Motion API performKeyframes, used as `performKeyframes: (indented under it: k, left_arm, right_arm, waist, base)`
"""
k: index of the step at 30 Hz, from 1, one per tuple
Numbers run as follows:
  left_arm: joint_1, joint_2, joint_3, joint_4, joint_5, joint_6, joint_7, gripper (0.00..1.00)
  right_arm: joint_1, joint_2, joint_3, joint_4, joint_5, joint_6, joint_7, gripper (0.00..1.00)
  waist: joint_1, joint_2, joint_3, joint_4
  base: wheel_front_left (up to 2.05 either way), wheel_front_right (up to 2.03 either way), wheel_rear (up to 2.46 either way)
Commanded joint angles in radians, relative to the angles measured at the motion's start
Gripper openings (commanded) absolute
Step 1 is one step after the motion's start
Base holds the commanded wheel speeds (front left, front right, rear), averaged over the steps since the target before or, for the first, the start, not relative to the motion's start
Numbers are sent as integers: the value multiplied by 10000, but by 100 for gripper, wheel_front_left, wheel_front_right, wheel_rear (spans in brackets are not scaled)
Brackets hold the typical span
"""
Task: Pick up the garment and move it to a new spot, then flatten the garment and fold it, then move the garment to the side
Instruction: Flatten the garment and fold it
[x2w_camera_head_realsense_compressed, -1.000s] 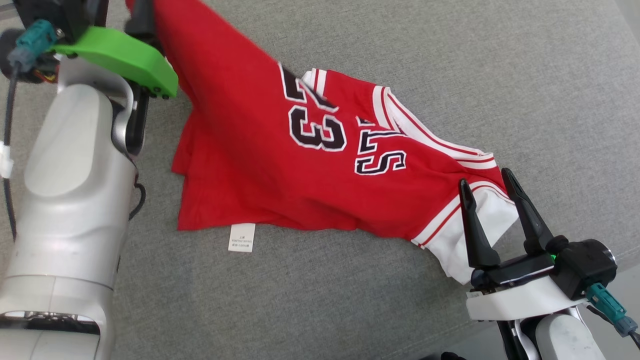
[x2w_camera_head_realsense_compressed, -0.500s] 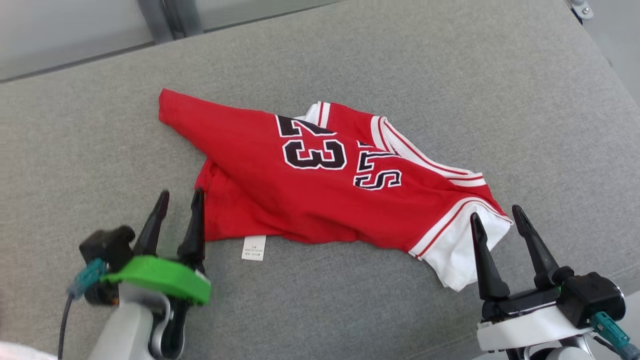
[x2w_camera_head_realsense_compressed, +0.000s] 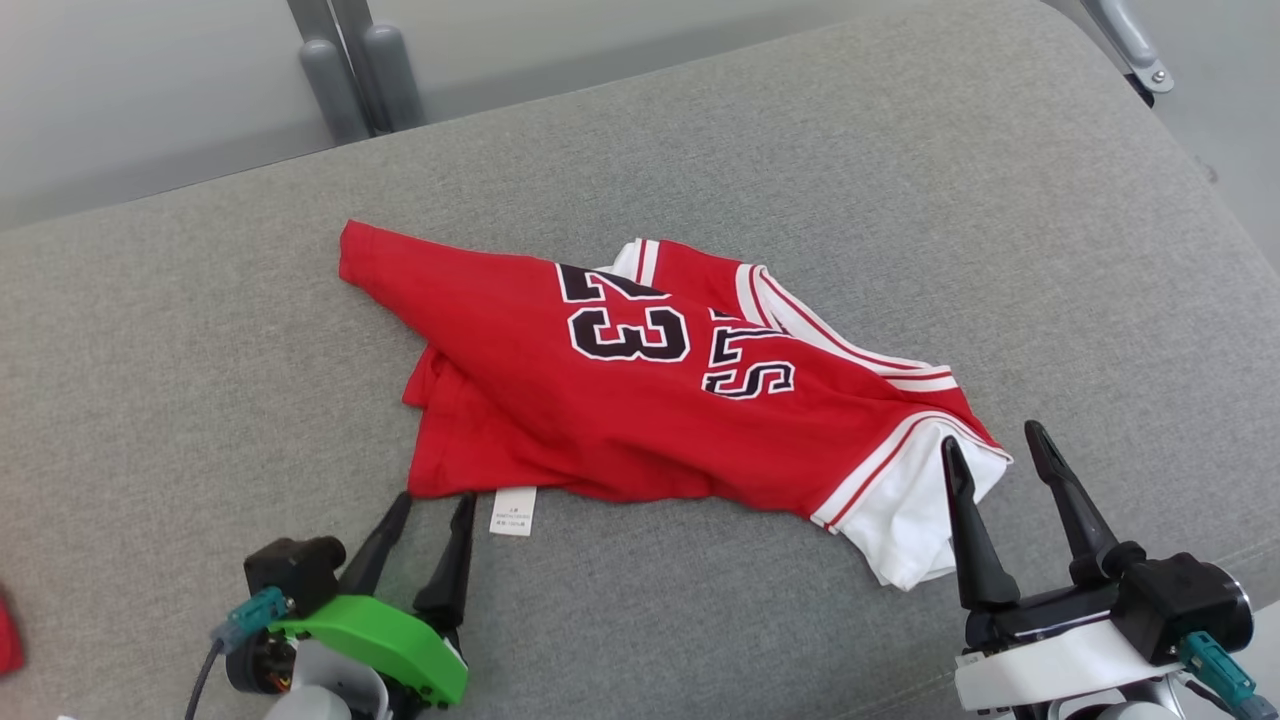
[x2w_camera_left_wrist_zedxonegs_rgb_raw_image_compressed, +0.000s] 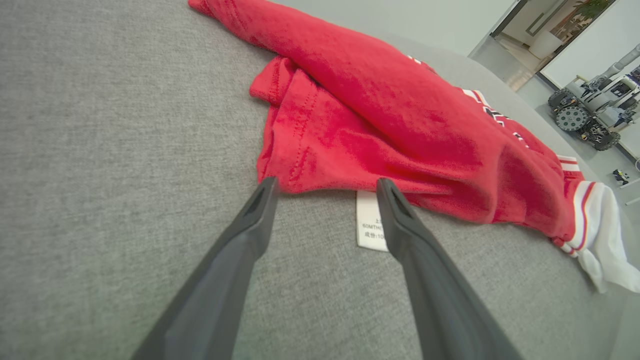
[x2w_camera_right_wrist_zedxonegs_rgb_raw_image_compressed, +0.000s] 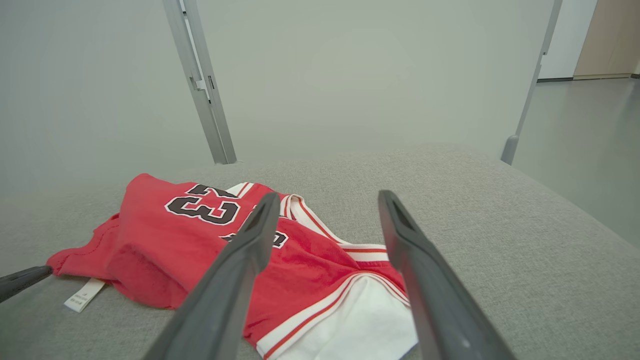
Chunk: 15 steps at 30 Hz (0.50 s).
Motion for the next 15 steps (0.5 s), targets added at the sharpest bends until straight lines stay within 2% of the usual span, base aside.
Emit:
performKeyframes:
  k: [1, 6, 7, 8, 10, 15]
  left_arm:
    - [-313, 23, 78, 212, 115, 46, -112, 100]
    - [-834, -44, 144, 1033, 219, 100, -317, 100]
    - [-908, -66, 67, 1224, 209, 73, -315, 93]
    - [-984, -89, -18, 1363, 236, 55, -328, 53]
    - [-1120, -177, -236, 1636, 179, 16, -319, 0]
    - [-1350, -347, -793, 1904, -66, -43, -400, 0]
  right_arm:
    - [79, -3, 33, 36, 6, -6, -33, 100]
    - [133, -2, 54, 97, -26, -6, -33, 100]
    - [132, -2, 58, 101, -26, -6, -33, 100]
    - [125, -2, 59, 103, -33, -6, -33, 100]
    - [94, -2, 59, 101, -8, -8, -32, 100]
    - [224, -4, -25, 84, 27, -6, -33, 100]
  waist:
    - [0, 0, -37, -56]
    - [0, 0, -86, -134]
    - [0, 0, -97, -150]
    - [0, 0, -103, -158]
    - [0, 0, -122, -161]
    - [0, 0, -297, 31]
  base:
    - [0, 0, 0]
    - [0, 0, 0]
    - [0, 0, 0]
    - [0, 0, 0]
    - [0, 0, 0]
    - [0, 0, 0]
